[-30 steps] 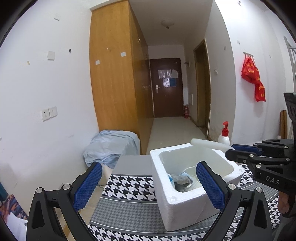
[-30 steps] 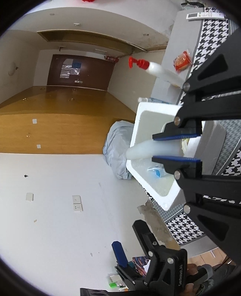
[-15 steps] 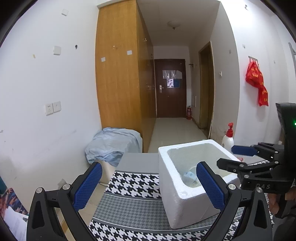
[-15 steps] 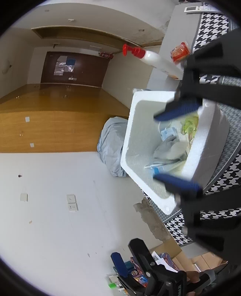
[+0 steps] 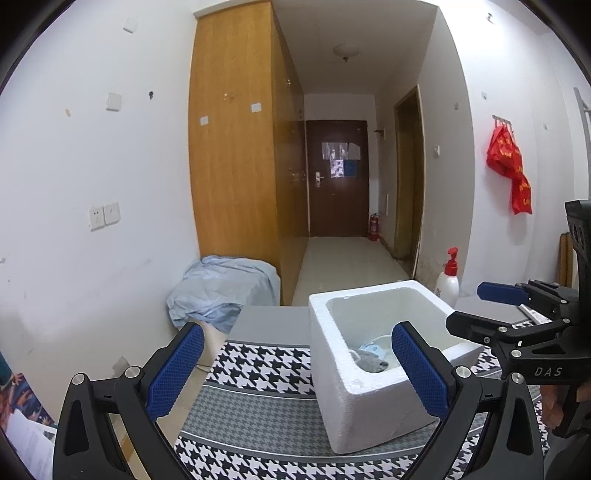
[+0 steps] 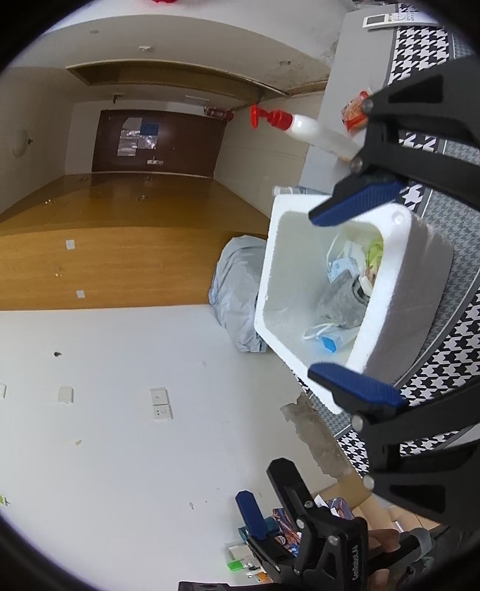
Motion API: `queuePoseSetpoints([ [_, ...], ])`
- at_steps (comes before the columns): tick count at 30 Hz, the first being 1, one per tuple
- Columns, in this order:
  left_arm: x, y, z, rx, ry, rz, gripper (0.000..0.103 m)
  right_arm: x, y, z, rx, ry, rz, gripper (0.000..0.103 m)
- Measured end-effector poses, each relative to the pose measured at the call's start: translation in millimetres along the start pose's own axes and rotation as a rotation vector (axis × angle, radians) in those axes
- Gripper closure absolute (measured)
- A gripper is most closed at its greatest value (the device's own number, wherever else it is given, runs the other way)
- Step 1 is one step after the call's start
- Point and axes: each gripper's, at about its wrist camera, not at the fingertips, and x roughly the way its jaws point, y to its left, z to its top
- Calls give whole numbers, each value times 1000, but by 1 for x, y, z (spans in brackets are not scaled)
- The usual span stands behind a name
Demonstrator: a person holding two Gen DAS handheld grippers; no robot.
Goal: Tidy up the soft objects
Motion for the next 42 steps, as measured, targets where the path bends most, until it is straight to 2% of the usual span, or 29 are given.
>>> queuePoseSetpoints([
  [3, -4, -6, 0, -12, -6, -16, 1, -9, -3, -3, 15, -17, -11, 16],
  [7, -10, -15, 2, -18, -14, -43, 1, -29, -16, -5, 66, -72, -41, 3],
  [9, -13, -22, 3, -12, -20, -50, 1, -37, -21, -7, 86, -93, -55, 1],
  [18, -28, -52, 4, -1, -50, -93, 1, -69, -27, -14, 90, -127, -92, 1],
  [28, -46, -65, 2, -17, -81, -94, 1, -100, -26, -26, 61, -167, -113, 1],
  [33, -60, -69, -4, -26, -115, -105, 1, -113, -20, -35, 51, -188, -113, 1],
  [42, -75, -75, -26, -39, -129, -124, 1, -128, -15, -57, 67, -216, -109, 1],
])
